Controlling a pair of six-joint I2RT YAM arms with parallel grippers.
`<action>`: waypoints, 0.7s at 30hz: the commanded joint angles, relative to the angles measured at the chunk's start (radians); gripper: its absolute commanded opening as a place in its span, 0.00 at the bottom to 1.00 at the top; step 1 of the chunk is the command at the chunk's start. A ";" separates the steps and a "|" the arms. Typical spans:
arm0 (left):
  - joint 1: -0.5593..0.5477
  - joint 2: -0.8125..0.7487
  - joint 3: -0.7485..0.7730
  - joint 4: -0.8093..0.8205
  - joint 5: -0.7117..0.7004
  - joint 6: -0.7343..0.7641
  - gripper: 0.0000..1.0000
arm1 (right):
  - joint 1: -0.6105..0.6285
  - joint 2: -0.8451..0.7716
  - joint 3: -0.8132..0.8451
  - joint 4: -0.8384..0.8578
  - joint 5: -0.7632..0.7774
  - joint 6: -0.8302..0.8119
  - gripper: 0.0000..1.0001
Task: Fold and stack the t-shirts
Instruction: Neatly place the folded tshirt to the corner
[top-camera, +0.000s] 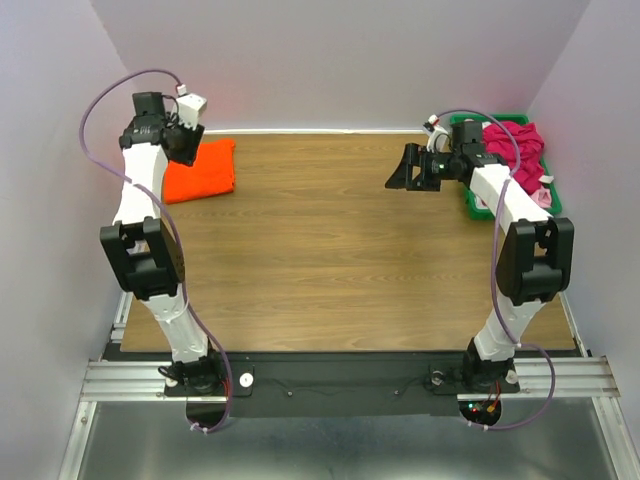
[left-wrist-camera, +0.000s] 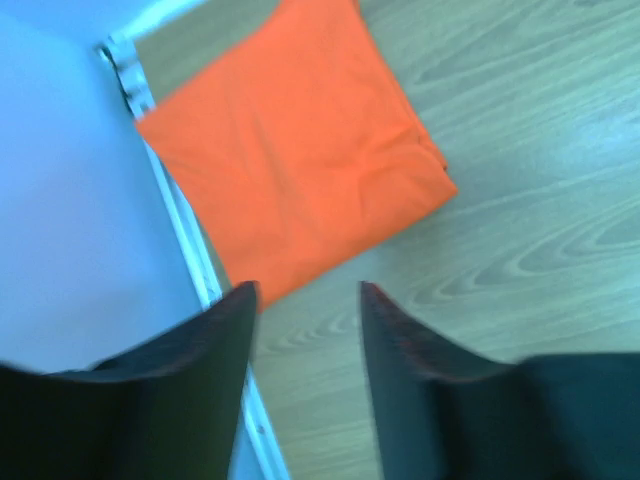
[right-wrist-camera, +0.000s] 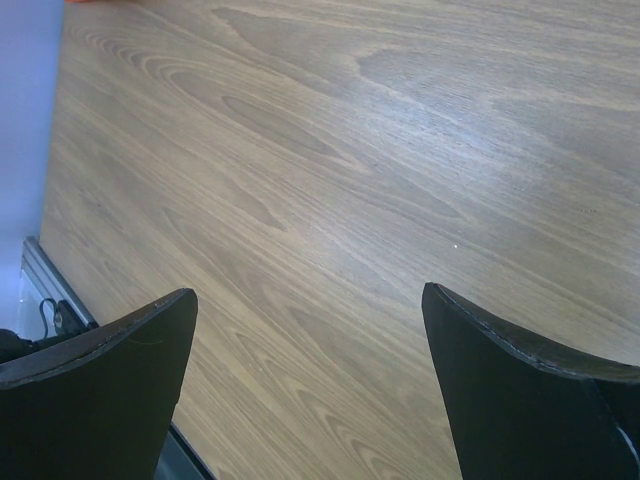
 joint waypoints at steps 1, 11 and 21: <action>0.055 0.008 -0.128 -0.077 0.056 -0.039 0.36 | -0.007 -0.057 0.043 0.008 -0.032 -0.002 1.00; 0.112 0.091 -0.293 0.024 -0.025 -0.070 0.34 | -0.005 -0.049 0.028 0.009 -0.028 -0.002 1.00; 0.112 0.261 -0.173 0.084 0.008 -0.123 0.61 | -0.007 -0.034 0.027 0.008 -0.011 -0.005 1.00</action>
